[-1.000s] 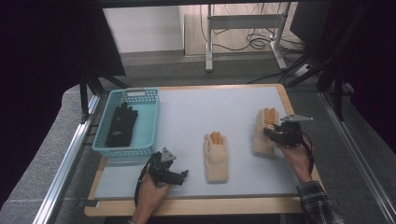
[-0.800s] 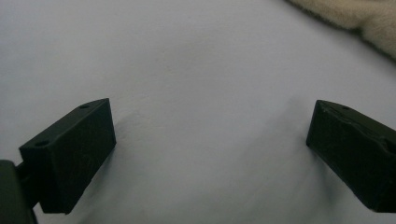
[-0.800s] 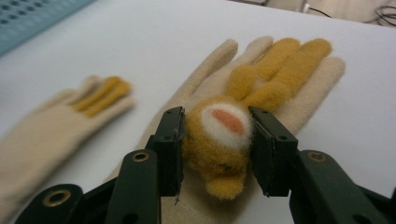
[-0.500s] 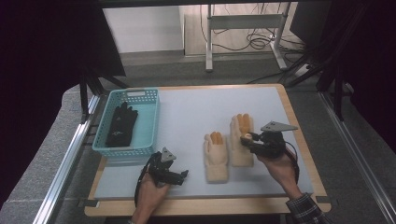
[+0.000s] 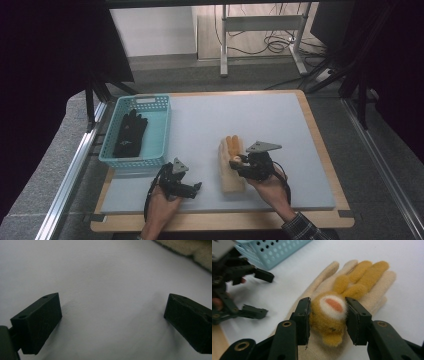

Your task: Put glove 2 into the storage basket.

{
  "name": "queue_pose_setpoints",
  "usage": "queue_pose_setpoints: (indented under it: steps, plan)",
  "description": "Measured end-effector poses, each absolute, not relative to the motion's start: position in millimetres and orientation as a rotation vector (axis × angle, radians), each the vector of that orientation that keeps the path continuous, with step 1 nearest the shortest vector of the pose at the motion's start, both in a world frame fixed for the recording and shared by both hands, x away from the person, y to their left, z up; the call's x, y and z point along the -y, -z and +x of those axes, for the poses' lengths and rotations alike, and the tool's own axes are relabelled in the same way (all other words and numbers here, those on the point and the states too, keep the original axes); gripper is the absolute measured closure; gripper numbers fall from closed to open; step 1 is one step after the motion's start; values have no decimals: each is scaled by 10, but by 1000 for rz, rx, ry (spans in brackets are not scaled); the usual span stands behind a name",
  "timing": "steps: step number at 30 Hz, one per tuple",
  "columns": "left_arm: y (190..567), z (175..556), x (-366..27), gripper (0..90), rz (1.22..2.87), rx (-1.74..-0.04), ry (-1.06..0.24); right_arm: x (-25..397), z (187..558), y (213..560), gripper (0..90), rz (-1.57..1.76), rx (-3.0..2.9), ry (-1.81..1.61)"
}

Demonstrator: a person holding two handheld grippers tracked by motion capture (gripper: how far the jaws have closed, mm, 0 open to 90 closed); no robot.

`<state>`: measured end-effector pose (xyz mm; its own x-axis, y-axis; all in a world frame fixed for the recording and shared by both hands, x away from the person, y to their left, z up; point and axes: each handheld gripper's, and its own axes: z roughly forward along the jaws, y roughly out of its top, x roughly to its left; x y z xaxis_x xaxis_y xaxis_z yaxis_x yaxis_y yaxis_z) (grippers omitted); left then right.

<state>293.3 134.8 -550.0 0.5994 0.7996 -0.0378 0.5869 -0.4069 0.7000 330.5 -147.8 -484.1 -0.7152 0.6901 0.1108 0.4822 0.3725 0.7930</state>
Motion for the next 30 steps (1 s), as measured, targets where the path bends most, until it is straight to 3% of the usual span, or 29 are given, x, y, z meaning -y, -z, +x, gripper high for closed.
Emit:
queue_pose_setpoints:
  steps: [8, 12, 17, 26, 30]
  plan:
    - [5500, 2934, -1348, 16, 2141, -1091, -401, 1466, 3342, 5063, 473, 1098, -2402, -1213]
    - [5499, 2933, -1349, 16, 2143, -1090, -398, 1579, 3360, 4944, 383, 1081, -2395, -1244]
    - [5499, 2933, -1349, 16, 2143, -1091, -398, 1794, 3411, 4846, 386, 1075, -2381, -1255]
    - [5499, 2934, -1351, 16, 2145, -1089, -399, 1996, 3332, 5084, 756, 1009, -2492, -1169]
    - [5498, 2927, -1349, 23, 2137, -1089, -403, 2006, 3276, 5154, 853, 972, -2537, -1164]
